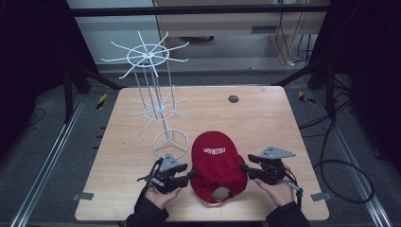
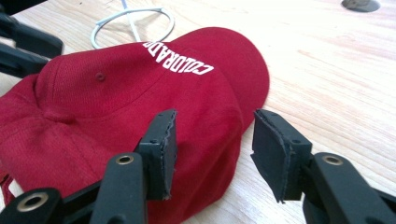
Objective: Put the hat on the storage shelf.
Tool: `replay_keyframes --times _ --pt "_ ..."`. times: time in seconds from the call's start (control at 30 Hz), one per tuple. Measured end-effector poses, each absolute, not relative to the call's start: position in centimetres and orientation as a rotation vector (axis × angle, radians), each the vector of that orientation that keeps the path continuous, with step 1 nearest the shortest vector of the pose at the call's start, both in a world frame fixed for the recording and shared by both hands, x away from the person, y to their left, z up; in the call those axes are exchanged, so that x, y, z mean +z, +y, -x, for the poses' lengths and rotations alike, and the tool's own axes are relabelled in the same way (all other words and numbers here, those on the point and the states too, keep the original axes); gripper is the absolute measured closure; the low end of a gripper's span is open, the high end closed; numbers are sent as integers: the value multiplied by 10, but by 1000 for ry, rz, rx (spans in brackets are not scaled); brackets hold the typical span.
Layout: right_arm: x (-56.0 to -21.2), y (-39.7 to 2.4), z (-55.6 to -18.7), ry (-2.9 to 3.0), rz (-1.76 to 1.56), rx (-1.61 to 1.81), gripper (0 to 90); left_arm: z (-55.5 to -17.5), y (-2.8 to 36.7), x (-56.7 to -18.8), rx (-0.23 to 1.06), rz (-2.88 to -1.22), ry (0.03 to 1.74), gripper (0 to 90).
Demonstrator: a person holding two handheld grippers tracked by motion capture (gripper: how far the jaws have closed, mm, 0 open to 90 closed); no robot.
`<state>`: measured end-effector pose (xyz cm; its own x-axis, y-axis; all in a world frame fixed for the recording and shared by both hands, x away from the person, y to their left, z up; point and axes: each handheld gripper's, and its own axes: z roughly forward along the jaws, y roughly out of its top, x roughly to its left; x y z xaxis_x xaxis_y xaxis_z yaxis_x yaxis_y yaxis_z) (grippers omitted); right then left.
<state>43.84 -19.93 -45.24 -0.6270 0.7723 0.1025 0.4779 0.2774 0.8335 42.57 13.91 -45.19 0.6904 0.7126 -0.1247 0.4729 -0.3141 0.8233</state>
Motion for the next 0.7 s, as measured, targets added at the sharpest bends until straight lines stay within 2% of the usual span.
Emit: replay_keyframes --times 0.2,0.33,0.4,0.5,0.7 --pt "-456 -197 -442 2268 -1180 1241 592 -437 132 -439 295 -1953 930 522" --pt "-459 -197 -448 2304 -1211 1232 707 -449 116 -449 250 -1995 961 488" --pt "-461 -196 -451 2324 -1213 1204 779 -452 107 -455 269 -2026 981 483" --pt "-463 -195 -451 2342 -1221 1165 880 -457 100 -462 306 -2047 1027 563" --pt "-463 -196 -447 2361 -1209 1159 892 -469 96 -465 349 -2039 1085 814"
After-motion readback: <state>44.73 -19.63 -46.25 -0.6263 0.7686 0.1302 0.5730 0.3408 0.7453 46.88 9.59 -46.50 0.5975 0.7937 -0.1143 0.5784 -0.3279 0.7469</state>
